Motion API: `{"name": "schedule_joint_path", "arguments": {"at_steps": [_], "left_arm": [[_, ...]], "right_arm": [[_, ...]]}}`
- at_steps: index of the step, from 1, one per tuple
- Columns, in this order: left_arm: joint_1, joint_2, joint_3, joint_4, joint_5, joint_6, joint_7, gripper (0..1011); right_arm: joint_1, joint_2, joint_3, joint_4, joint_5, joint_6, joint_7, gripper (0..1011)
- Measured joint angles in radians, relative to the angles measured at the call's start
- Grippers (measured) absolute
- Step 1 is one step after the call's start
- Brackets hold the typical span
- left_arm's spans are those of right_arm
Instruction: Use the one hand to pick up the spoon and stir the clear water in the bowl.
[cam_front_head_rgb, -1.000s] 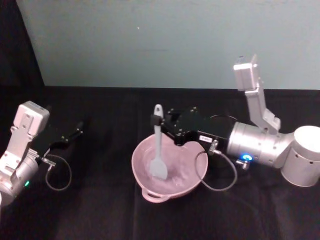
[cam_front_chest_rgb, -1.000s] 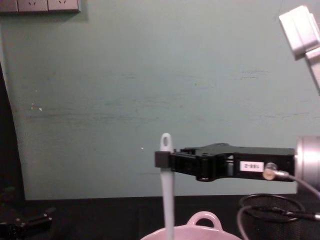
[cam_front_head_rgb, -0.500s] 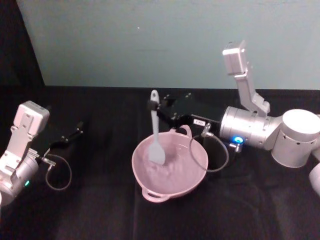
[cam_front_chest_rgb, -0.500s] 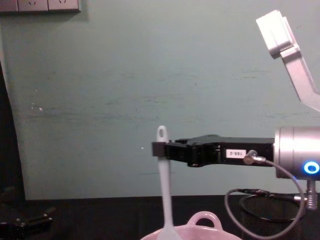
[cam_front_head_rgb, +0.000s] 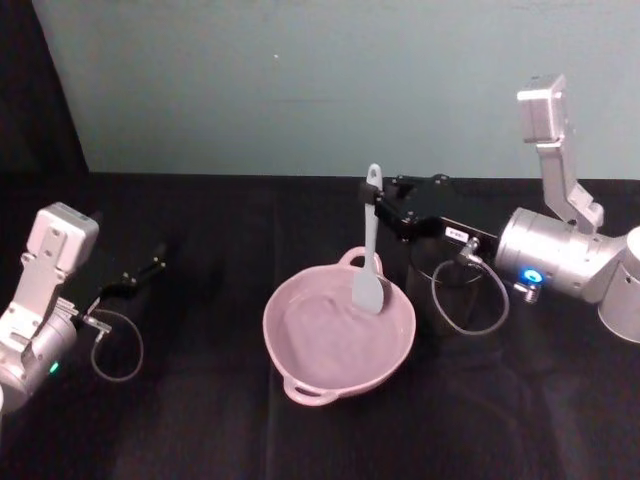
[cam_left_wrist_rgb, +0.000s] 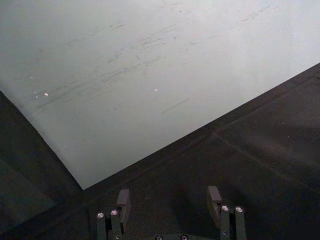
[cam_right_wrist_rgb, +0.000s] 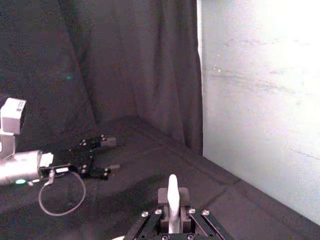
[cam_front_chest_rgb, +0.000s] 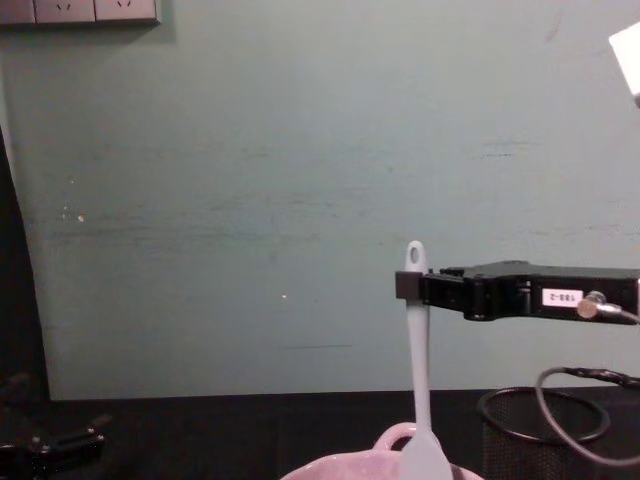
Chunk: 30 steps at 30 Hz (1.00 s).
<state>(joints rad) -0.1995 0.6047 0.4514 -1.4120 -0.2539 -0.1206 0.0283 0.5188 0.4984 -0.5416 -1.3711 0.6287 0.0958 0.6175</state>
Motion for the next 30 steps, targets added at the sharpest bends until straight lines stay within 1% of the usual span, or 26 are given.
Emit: {"name": "schedule_joint_path", "arguments": {"at_steps": [4, 10, 13, 16, 19, 20, 23, 24, 25, 30], "left_arm": [[0.0, 0.0, 0.0, 0.0, 0.0, 0.0, 0.0, 1005], [0.0, 0.0, 0.0, 0.0, 0.0, 0.0, 0.0, 1005], [0.0, 0.0, 0.0, 0.0, 0.0, 0.0, 0.0, 1005], [0.0, 0.0, 0.0, 0.0, 0.0, 0.0, 0.0, 1005], [0.0, 0.0, 0.0, 0.0, 0.0, 0.0, 0.0, 1005], [0.0, 0.0, 0.0, 0.0, 0.0, 0.0, 0.0, 1005], [0.0, 0.0, 0.0, 0.0, 0.0, 0.0, 0.0, 1005], [0.0, 0.0, 0.0, 0.0, 0.0, 0.0, 0.0, 1005], [0.0, 0.0, 0.0, 0.0, 0.0, 0.0, 0.0, 1005], [0.0, 0.0, 0.0, 0.0, 0.0, 0.0, 0.0, 1005]], "right_arm": [[-0.021, 0.014, 0.005, -0.033, 0.002, 0.006, -0.001, 134], [-0.054, 0.022, 0.0, -0.087, 0.009, 0.016, -0.003, 134], [-0.069, 0.02, -0.006, -0.111, 0.013, 0.017, -0.004, 134], [-0.085, 0.009, -0.02, -0.142, 0.022, 0.017, -0.003, 134], [-0.089, -0.004, -0.033, -0.15, 0.03, 0.016, 0.003, 134], [-0.089, -0.004, -0.033, -0.15, 0.03, 0.016, 0.003, 134], [-0.078, -0.021, -0.05, -0.141, 0.033, 0.015, 0.011, 134], [-0.068, -0.029, -0.056, -0.128, 0.033, 0.014, 0.015, 134], [-0.068, -0.029, -0.056, -0.128, 0.033, 0.014, 0.015, 134], [-0.02, -0.058, -0.073, -0.054, 0.029, 0.008, 0.033, 134]]}}
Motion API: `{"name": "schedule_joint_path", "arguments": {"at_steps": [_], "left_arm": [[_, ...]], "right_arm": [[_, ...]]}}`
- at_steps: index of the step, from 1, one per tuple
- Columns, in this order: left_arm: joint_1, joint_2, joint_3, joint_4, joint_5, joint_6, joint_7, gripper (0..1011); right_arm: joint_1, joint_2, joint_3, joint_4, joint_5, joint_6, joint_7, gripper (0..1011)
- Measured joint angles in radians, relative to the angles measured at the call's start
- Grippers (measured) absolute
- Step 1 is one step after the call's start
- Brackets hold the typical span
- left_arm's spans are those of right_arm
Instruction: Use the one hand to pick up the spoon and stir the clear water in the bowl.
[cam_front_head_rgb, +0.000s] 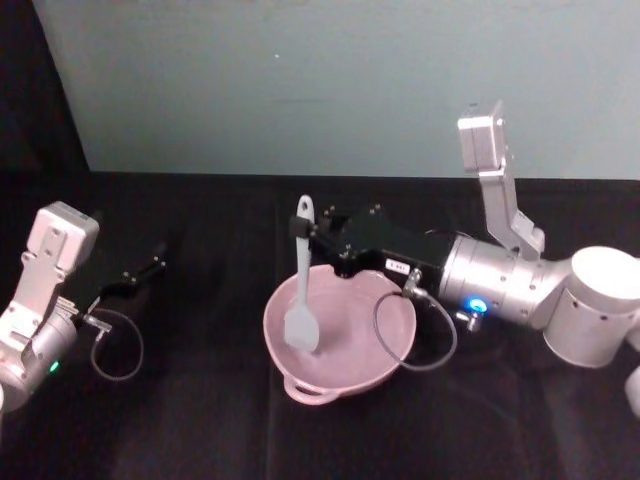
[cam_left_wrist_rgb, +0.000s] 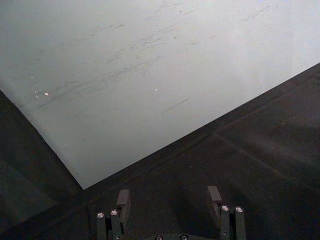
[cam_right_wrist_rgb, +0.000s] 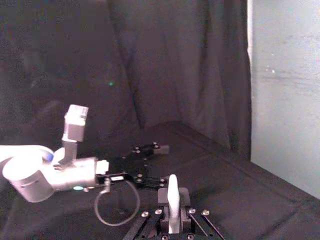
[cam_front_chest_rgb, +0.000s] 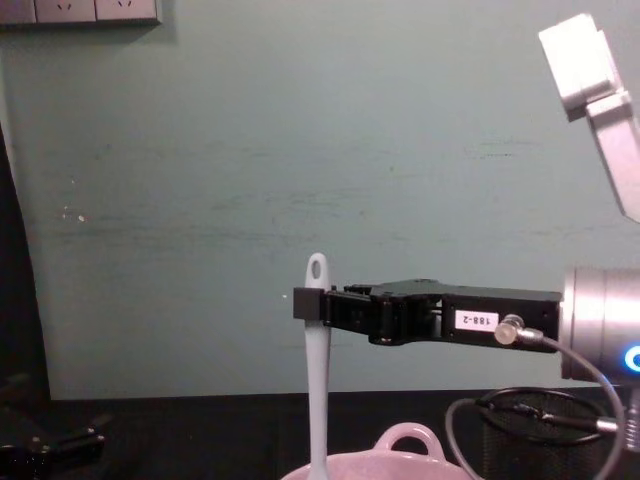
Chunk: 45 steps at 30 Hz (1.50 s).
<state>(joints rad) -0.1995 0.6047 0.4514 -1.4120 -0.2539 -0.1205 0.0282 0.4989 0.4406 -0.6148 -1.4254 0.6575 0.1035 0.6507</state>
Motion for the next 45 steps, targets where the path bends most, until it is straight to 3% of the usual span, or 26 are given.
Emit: {"name": "schedule_joint_path", "arguments": {"at_steps": [6, 12, 13, 18, 24, 34, 38, 45], "left_arm": [[0.0, 0.0, 0.0, 0.0, 0.0, 0.0, 0.0, 1005], [0.0, 0.0, 0.0, 0.0, 0.0, 0.0, 0.0, 1005], [0.0, 0.0, 0.0, 0.0, 0.0, 0.0, 0.0, 1005], [0.0, 0.0, 0.0, 0.0, 0.0, 0.0, 0.0, 1005], [0.0, 0.0, 0.0, 0.0, 0.0, 0.0, 0.0, 1005], [0.0, 0.0, 0.0, 0.0, 0.0, 0.0, 0.0, 1005], [0.0, 0.0, 0.0, 0.0, 0.0, 0.0, 0.0, 1005], [0.0, 0.0, 0.0, 0.0, 0.0, 0.0, 0.0, 1005]], "right_arm": [[0.053, -0.013, 0.001, 0.086, -0.021, -0.011, 0.005, 134], [0.061, 0.008, 0.027, 0.102, -0.036, -0.018, -0.019, 134], [0.053, 0.027, 0.048, 0.095, -0.037, -0.019, -0.031, 134], [0.025, 0.057, 0.072, 0.055, -0.039, -0.016, -0.043, 134], [-0.009, 0.076, 0.077, -0.001, -0.044, -0.006, -0.049, 134], [-0.06, 0.068, 0.044, -0.09, -0.028, -0.006, -0.013, 134], [-0.052, 0.054, 0.029, -0.086, -0.024, -0.008, 0.002, 134], [0.005, 0.009, -0.009, -0.017, -0.033, -0.014, 0.024, 134]]}}
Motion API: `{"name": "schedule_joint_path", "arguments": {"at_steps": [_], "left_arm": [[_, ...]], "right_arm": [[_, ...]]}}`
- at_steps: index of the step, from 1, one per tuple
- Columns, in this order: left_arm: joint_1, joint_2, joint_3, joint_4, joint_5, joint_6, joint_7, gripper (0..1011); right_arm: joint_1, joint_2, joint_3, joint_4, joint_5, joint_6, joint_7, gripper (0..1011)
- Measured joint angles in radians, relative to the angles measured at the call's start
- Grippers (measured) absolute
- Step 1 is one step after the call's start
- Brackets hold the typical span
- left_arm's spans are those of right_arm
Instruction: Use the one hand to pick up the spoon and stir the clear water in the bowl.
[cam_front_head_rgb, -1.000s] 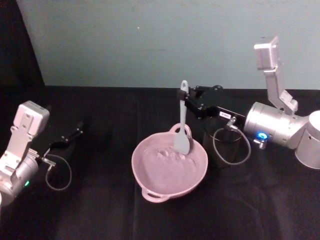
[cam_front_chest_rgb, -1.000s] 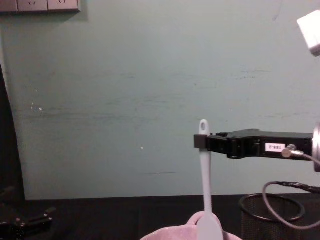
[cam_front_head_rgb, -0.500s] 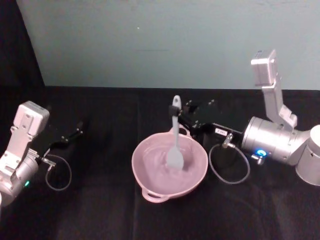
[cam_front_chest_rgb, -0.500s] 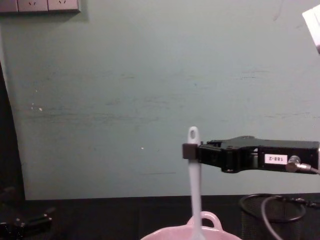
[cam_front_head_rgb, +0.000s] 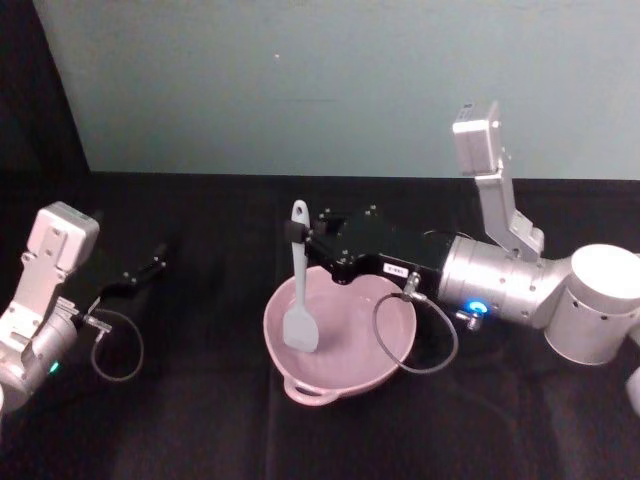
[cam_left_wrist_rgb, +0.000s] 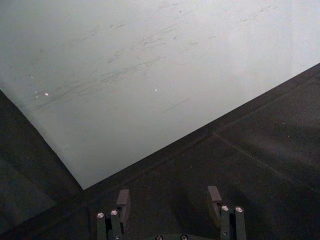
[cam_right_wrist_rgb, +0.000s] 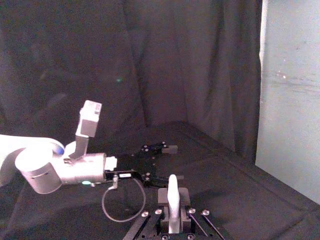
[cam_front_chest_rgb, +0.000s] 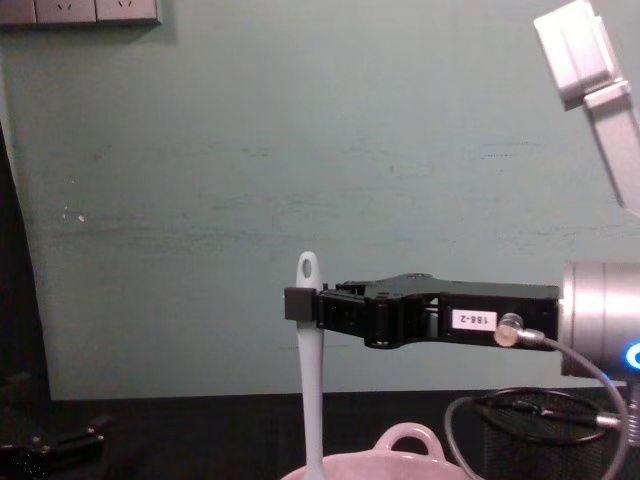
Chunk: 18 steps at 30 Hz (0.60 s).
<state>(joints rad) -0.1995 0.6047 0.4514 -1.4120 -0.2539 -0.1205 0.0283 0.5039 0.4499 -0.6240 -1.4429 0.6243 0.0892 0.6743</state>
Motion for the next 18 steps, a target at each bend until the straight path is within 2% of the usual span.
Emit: {"name": "schedule_joint_path", "arguments": {"at_steps": [6, 10, 18], "left_arm": [[0.0, 0.0, 0.0, 0.0, 0.0, 0.0, 0.0, 1005], [0.0, 0.0, 0.0, 0.0, 0.0, 0.0, 0.0, 1005], [0.0, 0.0, 0.0, 0.0, 0.0, 0.0, 0.0, 1005]], "right_arm": [[0.042, -0.02, -0.005, 0.073, -0.01, -0.005, 0.003, 134], [0.061, -0.021, 0.014, 0.116, -0.011, -0.014, -0.004, 134], [0.047, 0.018, 0.068, 0.11, -0.01, -0.023, -0.039, 134]]}}
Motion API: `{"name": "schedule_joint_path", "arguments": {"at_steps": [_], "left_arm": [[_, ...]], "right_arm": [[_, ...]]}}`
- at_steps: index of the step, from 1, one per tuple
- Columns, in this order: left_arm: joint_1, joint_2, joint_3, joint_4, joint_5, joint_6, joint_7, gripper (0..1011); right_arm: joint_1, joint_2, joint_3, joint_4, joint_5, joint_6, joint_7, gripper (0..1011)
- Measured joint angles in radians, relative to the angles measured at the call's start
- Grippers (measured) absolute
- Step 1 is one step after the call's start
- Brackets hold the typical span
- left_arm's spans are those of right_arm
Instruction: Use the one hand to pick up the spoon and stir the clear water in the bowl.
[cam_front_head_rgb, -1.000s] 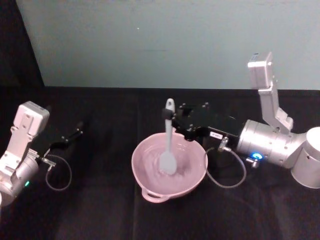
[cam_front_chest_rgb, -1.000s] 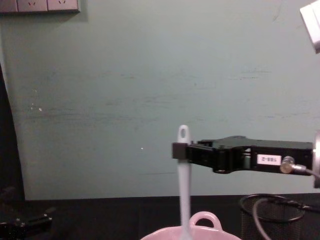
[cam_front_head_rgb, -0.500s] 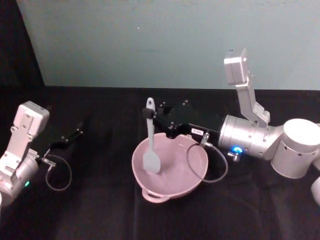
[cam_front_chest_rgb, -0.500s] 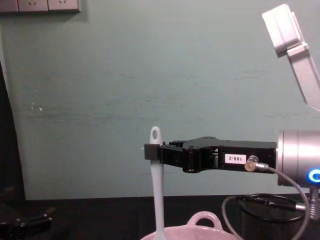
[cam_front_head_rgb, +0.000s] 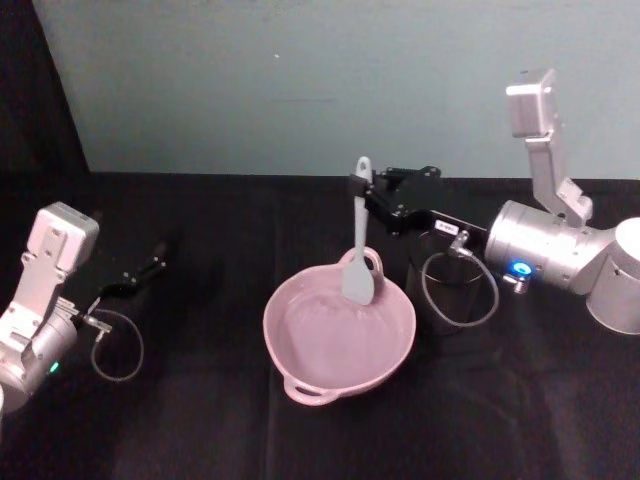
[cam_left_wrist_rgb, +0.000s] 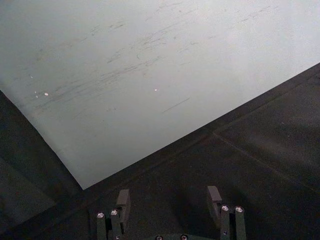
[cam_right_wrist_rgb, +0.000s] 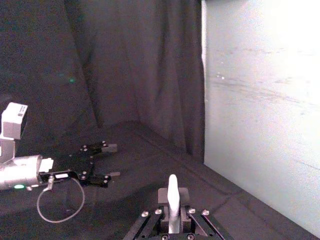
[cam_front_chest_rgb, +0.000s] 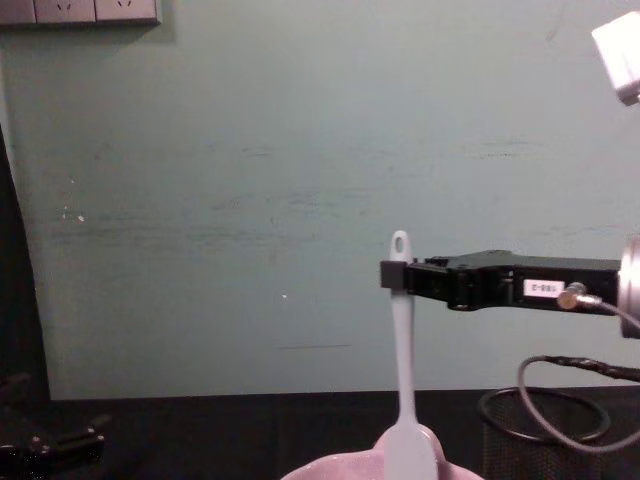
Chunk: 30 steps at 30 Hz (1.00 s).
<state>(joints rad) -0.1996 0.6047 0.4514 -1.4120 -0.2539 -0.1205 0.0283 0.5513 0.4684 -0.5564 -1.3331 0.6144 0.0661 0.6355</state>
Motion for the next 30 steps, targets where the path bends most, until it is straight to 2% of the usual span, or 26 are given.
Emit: {"name": "schedule_joint_path", "arguments": {"at_steps": [4, 9, 18, 24, 30], "left_arm": [[0.0, 0.0, 0.0, 0.0, 0.0, 0.0, 0.0, 1005], [0.0, 0.0, 0.0, 0.0, 0.0, 0.0, 0.0, 1005], [0.0, 0.0, 0.0, 0.0, 0.0, 0.0, 0.0, 1005], [0.0, 0.0, 0.0, 0.0, 0.0, 0.0, 0.0, 1005], [0.0, 0.0, 0.0, 0.0, 0.0, 0.0, 0.0, 1005]], "right_arm": [[-0.019, 0.022, 0.017, -0.028, 0.002, 0.004, -0.005, 134], [-0.034, 0.038, 0.018, -0.062, 0.001, 0.018, -0.005, 134], [-0.057, 0.054, -0.022, -0.15, -0.007, 0.059, 0.014, 134], [-0.057, 0.035, -0.056, -0.175, -0.006, 0.065, 0.029, 134], [-0.026, -0.003, -0.081, -0.134, -0.006, 0.061, 0.036, 134]]}}
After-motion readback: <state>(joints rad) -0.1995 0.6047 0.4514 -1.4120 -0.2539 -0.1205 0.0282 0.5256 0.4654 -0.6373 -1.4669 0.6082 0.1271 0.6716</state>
